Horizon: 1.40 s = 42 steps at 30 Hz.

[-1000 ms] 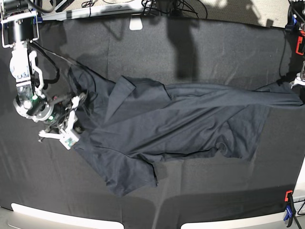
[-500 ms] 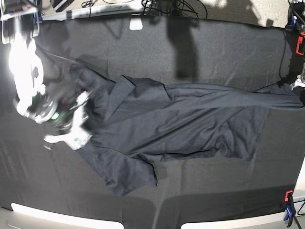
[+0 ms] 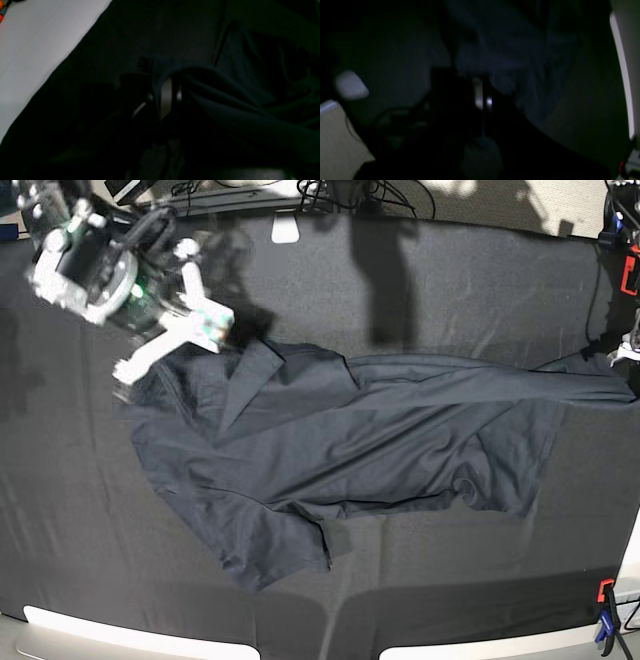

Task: Layout the t-shirt on the table in an organized manner, then fold the t-shirt properly
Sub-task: 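Drag the grasped shoulder with the right gripper toward the hem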

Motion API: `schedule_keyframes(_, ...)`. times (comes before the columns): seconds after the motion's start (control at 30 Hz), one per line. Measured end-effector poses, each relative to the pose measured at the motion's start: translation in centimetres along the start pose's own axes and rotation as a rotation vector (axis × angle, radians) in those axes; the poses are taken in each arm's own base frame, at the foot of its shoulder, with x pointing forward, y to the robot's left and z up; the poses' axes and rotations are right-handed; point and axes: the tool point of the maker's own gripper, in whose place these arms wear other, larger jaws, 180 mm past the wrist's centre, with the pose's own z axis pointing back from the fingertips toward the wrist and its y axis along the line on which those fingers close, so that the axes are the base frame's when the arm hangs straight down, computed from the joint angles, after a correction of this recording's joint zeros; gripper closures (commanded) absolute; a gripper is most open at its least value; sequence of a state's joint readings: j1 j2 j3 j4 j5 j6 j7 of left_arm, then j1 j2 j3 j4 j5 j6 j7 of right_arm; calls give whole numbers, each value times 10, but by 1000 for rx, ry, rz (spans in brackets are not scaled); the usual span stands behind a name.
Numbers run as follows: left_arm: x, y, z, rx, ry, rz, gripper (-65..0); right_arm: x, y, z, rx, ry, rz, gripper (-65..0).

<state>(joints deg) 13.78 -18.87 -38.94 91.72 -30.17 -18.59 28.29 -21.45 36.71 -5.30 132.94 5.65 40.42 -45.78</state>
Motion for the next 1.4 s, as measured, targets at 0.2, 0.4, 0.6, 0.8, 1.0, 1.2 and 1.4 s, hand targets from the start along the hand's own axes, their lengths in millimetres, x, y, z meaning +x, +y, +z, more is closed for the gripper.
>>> schedule_keyframes(0.2,-6,0,0,0,32,-1,0,-2,4,-13,33,-62,-51,-264)
schedule_keyframes(0.4,-6,0,0,0,34,0,0,11,-29,-27,-22,-162,-52,-282)
schedule_keyframes(0.6,-6,0,0,0,33,0,0,-3,-30,-60,10,-66,92,-281)
schedule_keyframes(0.8,-6,0,0,0,34,0,0,8,-26,-74,27,-34,333,-280)
schedule_keyframes(1.0,-7,0,0,0,38,0,0,11,-18,-77,68,-29,434,-280)
schedule_keyframes(1.2,-6,0,0,1,37,-1,0,-8,-18,-97,118,35,459,-280)
schedule_keyframes(1.4,-7,0,0,0,37,-1,0,-11,-20,-104,130,51,481,-279)
